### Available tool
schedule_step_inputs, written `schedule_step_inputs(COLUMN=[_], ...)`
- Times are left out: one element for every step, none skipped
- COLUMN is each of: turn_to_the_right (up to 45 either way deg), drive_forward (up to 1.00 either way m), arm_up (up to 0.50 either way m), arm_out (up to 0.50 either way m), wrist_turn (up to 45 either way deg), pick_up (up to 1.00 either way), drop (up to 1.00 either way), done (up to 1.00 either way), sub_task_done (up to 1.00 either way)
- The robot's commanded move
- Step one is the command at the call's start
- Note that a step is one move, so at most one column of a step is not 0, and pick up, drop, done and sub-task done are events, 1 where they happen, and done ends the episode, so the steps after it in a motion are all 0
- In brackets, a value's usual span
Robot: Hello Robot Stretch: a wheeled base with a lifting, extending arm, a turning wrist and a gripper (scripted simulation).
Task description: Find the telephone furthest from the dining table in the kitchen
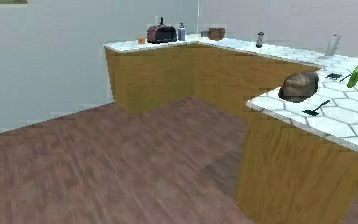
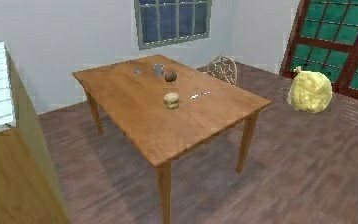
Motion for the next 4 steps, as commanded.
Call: schedule_step_inputs(turn_to_the_right=[45.0, -45.0, -12.0, 0.0], drive_forward=[0.00, 0.00, 0.00, 1.00], arm_up=[0.00, 0.00, 0.00, 0.00], arm_out=[0.00, 0.00, 0.00, 0.00], wrist_turn=[0.0, 0.0, 0.0, 0.0], pick_up=[0.00, 0.00, 0.00, 0.00], drop=[0.00, 0.00, 0.00, 0.00], done=[0.00, 0.00, 0.00, 0.00], sub_task_done=[0.00, 0.00, 0.00, 0.00])
